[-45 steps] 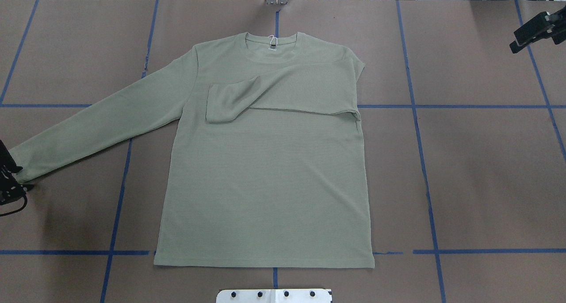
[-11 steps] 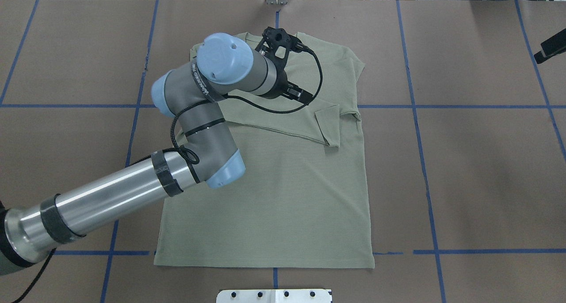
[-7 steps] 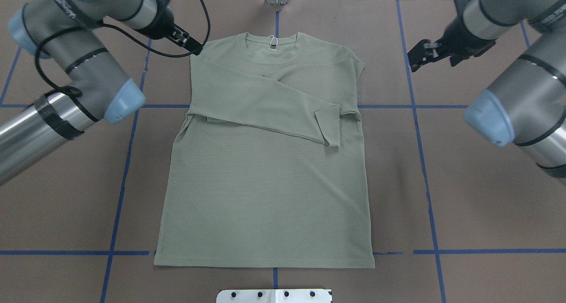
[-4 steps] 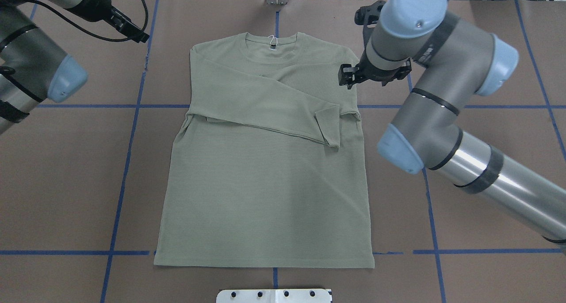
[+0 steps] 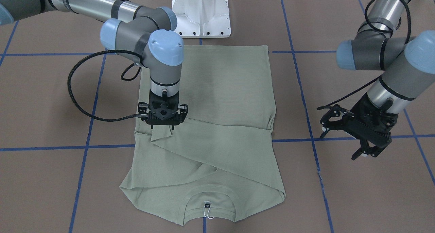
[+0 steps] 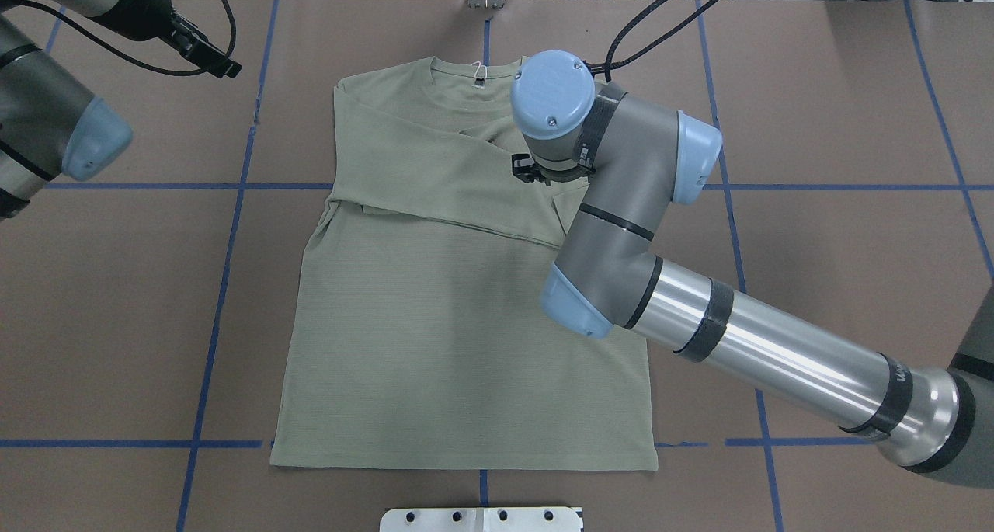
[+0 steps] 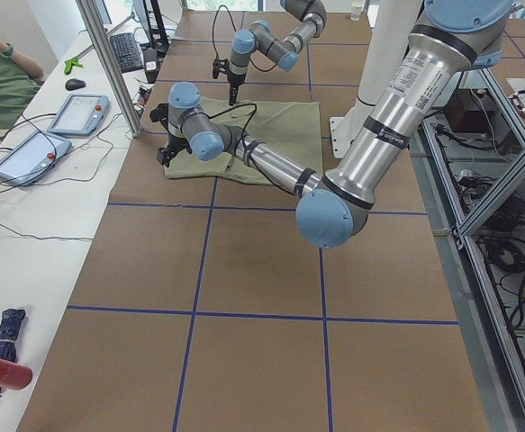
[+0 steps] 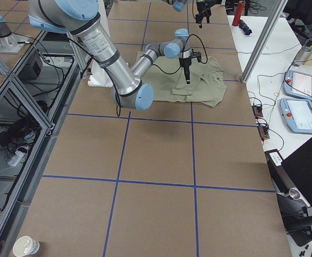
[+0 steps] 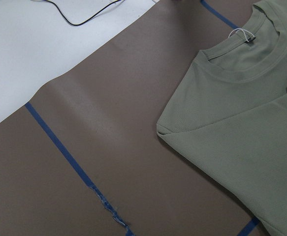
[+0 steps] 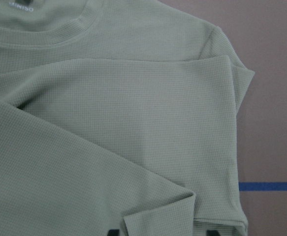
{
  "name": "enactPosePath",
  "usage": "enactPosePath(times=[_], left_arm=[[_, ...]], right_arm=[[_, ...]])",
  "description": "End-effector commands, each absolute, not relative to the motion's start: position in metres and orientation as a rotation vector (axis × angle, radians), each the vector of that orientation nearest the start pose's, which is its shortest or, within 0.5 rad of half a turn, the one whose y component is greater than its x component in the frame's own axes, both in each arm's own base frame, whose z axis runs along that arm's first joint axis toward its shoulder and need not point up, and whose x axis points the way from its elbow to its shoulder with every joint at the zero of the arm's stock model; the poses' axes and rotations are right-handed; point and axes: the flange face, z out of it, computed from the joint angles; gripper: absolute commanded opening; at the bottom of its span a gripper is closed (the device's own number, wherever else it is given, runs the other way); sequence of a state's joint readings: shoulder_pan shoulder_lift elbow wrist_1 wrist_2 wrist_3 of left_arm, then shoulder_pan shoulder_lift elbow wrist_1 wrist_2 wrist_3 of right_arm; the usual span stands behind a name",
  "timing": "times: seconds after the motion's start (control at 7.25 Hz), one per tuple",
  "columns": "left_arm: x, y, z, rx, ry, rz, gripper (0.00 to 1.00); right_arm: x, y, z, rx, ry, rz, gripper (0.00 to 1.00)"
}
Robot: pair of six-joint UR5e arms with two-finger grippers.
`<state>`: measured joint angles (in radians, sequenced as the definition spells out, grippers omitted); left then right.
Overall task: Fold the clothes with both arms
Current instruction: 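Release the sleeve with the left gripper while the right gripper reaches onto the sleeves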
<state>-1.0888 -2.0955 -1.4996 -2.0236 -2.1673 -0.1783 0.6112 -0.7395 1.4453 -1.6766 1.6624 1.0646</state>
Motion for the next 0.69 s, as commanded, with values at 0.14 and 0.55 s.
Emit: enactPosePath(times=[0.14, 0.55], left_arm=[[0.252, -0.648, 0.333, 0.656, 0.819, 0.543, 1.00], [0.252, -0.647, 0.336, 0.652, 0.818, 0.544, 1.00]], right_arm=[[-0.571, -0.531, 0.239, 0.248, -0.487, 0.070, 0.53], [-0.590, -0.532, 0.246, 0.262, -0.437, 0.066, 0.47]])
